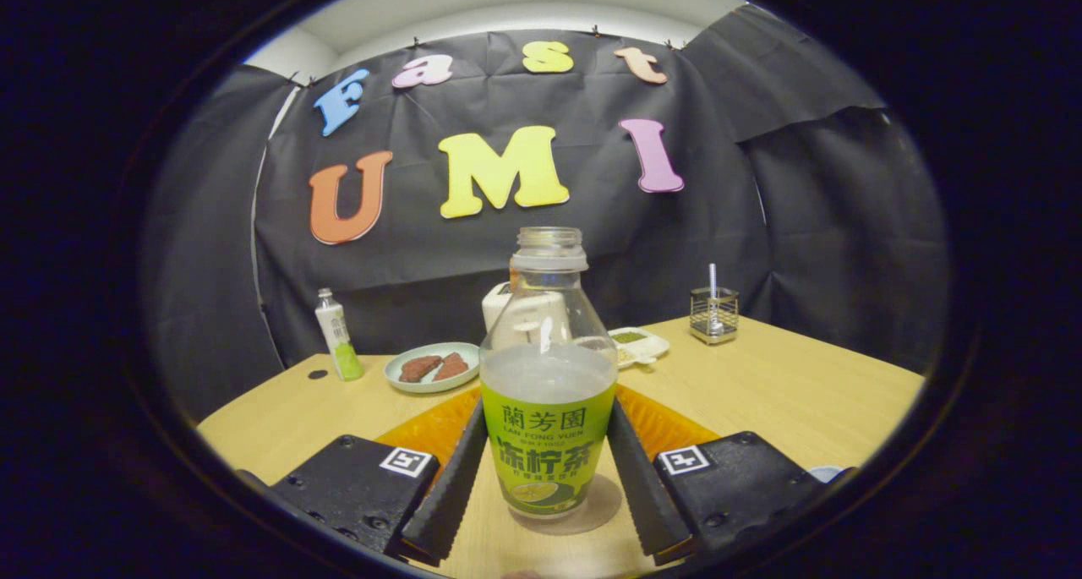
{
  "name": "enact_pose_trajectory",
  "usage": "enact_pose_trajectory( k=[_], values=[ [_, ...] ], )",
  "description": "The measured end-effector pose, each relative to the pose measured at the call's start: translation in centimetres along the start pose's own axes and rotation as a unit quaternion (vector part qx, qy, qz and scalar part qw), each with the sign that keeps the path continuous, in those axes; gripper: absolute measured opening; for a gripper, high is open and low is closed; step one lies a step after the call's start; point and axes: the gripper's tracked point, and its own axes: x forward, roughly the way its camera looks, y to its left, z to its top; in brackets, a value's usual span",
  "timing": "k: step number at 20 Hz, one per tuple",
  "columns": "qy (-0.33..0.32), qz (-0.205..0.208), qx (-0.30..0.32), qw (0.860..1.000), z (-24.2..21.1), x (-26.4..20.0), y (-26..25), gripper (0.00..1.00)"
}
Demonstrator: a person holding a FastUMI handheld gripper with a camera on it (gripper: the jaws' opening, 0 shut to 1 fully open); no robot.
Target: Take the bottle from table, then pour the juice into the cup, finally place the bottle on the coaster
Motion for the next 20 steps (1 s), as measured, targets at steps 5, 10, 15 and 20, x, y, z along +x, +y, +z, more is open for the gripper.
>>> enact_pose_trajectory(
  k=[5,10,15,20],
  values=[
    [0.019,-0.021,-0.025,0.999,-2.0,0.9,-0.5,0.83],
    [0.010,-0.027,-0.026,0.999,-1.7,0.5,-0.3,0.84],
    [-0.006,-0.042,-0.022,0.999,-0.7,-0.6,-0.9,0.93],
    [-0.030,-0.030,-0.021,0.999,1.8,-3.2,-1.1,1.00]
  ],
)
